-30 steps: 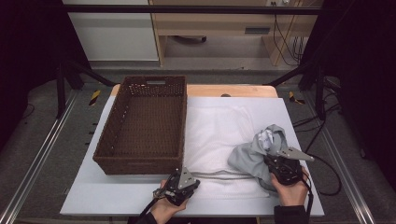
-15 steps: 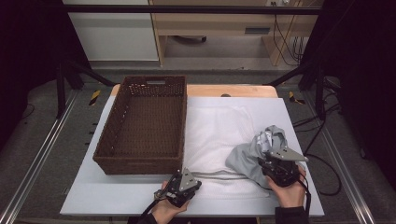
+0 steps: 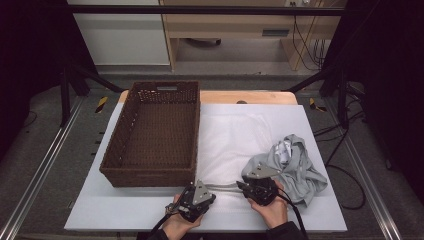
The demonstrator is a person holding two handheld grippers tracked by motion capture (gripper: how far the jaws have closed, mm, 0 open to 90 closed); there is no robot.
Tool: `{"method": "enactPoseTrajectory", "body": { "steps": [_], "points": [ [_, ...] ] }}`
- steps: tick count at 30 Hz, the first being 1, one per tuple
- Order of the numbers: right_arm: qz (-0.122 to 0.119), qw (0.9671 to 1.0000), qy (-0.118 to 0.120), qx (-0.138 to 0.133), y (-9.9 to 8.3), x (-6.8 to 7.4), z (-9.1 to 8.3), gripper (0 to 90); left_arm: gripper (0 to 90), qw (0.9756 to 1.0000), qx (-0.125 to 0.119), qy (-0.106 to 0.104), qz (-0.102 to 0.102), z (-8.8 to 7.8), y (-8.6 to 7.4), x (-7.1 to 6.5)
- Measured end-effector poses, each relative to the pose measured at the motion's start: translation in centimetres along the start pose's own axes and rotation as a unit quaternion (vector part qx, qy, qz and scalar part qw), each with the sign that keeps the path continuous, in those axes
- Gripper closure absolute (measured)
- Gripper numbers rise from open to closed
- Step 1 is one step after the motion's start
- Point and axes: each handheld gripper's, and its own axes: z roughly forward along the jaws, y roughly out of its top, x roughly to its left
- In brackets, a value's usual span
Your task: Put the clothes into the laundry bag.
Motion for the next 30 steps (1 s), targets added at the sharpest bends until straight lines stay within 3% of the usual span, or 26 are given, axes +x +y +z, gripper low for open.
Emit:
{"method": "enactPoseTrajectory", "body": {
  "steps": [7,10,16,20,25,27,30],
  "points": [
    [-0.008,0.9998,-0.011,0.011,-0.6,-0.1,0.8,72.3,89.8,1.0,0.0,-0.001,-0.002,0.0,0.0,0.0],
    [-0.006,0.9996,-0.024,0.016,-0.5,-0.2,0.8,82.9,89.6,1.0,0.0,0.001,0.0,0.0,0.1,0.0],
    [0.005,0.9994,-0.026,0.021,-0.2,-0.6,0.7,89.4,87.8,1.0,0.003,0.002,0.001,0.0,0.2,0.0],
    [0.005,0.9995,-0.03,0.003,0.2,-0.5,-0.1,89.5,84.7,0.9999,-0.006,0.009,0.002,-0.4,0.6,0.2],
    [0.009,0.9987,-0.031,-0.039,0.8,-0.8,-1.6,89.5,78.5,0.9989,-0.041,0.023,0.006,-1.8,2.6,0.7],
    [0.011,0.9979,-0.029,-0.057,1.0,-0.8,-2.1,89.5,71.7,0.9984,-0.051,0.025,0.004,-1.8,3.5,1.0],
    [0.011,0.9976,-0.026,-0.064,1.1,-0.7,-2.3,89.5,68.3,0.998,-0.055,0.031,0.01,-1.2,4.7,1.2]
  ]
}}
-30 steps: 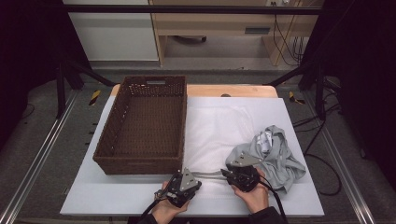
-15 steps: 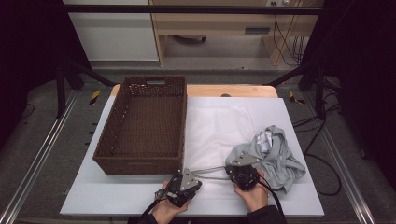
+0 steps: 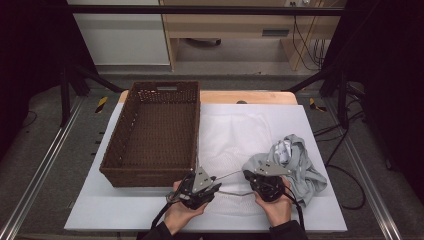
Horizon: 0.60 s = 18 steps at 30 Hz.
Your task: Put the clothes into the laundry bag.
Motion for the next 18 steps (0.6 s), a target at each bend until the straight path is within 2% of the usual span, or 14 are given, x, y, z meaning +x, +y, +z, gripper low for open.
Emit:
{"method": "enactPoseTrajectory", "body": {
  "steps": [2,4,7,9,11,13,16,18],
  "points": [
    [-0.001,1.0,0.003,-0.009,0.1,0.0,-0.2,89.4,65.3,1.0,0.0,-0.004,0.002,0.8,0.9,0.0],
    [0.003,0.9999,0.006,-0.015,0.1,-0.2,-0.4,89.4,62.4,1.0,0.002,0.001,0.007,1.6,1.5,-0.2],
    [0.005,0.9997,0.01,-0.021,0.1,-0.3,-0.6,89.4,60.8,1.0,0.008,-0.005,0.003,3.1,2.4,-0.6],
    [0.006,0.9997,0.013,-0.022,0.1,-0.3,-0.7,89.4,61.7,0.9998,0.014,-0.007,0.009,4.1,2.8,-0.8],
    [0.003,0.9997,0.014,-0.022,0.1,-0.3,-0.7,89.3,67.2,0.9997,0.018,-0.011,0.01,4.9,3.0,-0.9],
    [0.004,0.9996,0.016,-0.021,0.1,-0.3,-0.7,89.3,75.5,0.9996,0.024,-0.013,0.0,5.5,3.0,-0.6],
    [0.005,0.9997,0.017,-0.019,0.0,-0.3,-0.7,89.2,86.3,0.9991,0.024,-0.034,-0.012,5.6,2.8,-0.2],
    [0.006,0.9996,0.02,-0.017,0.0,-0.3,-0.7,89.1,88.1,0.9991,0.024,-0.034,-0.01,5.5,2.8,-0.3]
  ]
}}
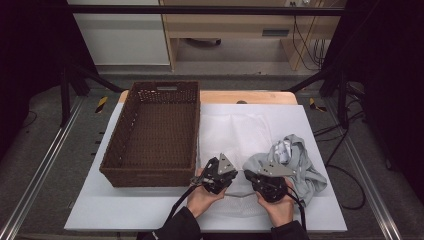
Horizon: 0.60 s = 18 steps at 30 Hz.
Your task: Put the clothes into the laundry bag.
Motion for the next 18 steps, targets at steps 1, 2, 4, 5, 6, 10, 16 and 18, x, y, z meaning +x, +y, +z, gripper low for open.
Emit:
{"method": "enactPoseTrajectory", "body": {
  "steps": [1,2,4,5,6,10,16,18],
  "points": [
    [0.0,1.0,0.0,0.0,0.0,0.0,0.0,88.9,88.3,1.0,0.0,0.001,0.004,-0.1,0.0,0.0],
    [-0.003,1.0,0.0,-0.002,0.0,0.0,-0.1,86.7,88.5,1.0,-0.001,0.0,0.003,-0.2,0.1,-0.1],
    [-0.001,1.0,0.002,-0.003,0.0,0.0,-0.3,83.8,88.5,1.0,-0.004,0.001,-0.004,-0.4,0.2,0.0],
    [0.001,1.0,0.003,-0.006,-0.1,0.0,-0.7,80.3,88.6,1.0,-0.006,0.001,-0.006,-0.6,0.2,0.1],
    [-0.001,1.0,0.001,-0.009,-0.2,0.0,-1.1,78.4,88.6,0.9999,-0.007,0.0,-0.009,-0.7,0.2,0.2],
    [0.004,0.9999,-0.009,0.001,-1.1,-0.1,-2.5,70.2,88.5,0.9998,-0.012,-0.003,-0.013,-1.1,0.3,0.2],
    [0.011,0.9988,0.001,0.047,-4.1,0.0,-2.8,77.0,88.5,0.9994,-0.028,-0.013,-0.017,-1.7,0.9,-0.1],
    [0.014,0.998,0.003,0.062,-5.1,-0.1,-2.6,79.8,88.5,0.9991,-0.035,-0.016,-0.02,-2.0,1.2,-0.1]
  ]
}}
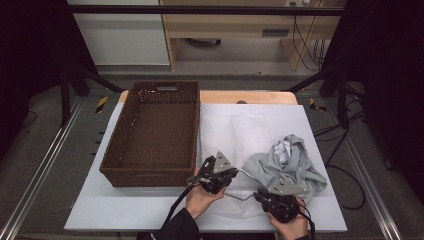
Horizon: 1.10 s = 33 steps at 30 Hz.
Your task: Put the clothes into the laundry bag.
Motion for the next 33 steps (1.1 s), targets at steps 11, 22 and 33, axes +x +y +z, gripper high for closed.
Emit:
{"method": "enactPoseTrajectory", "body": {
  "steps": [11,22,33],
  "points": [
    [0.002,0.9994,-0.019,-0.028,0.5,-0.2,-1.2,72.2,88.4,0.9999,0.002,0.002,0.01,-0.2,0.0,-0.4],
    [0.044,0.9946,-0.089,-0.029,3.5,-3.1,2.4,50.9,88.4,0.9999,0.007,0.003,0.007,0.0,-0.4,-0.2],
    [0.053,0.991,-0.12,0.025,3.0,-3.8,4.1,84.8,88.5,0.9998,0.019,0.003,0.002,0.7,-1.0,-0.1]
  ]
}}
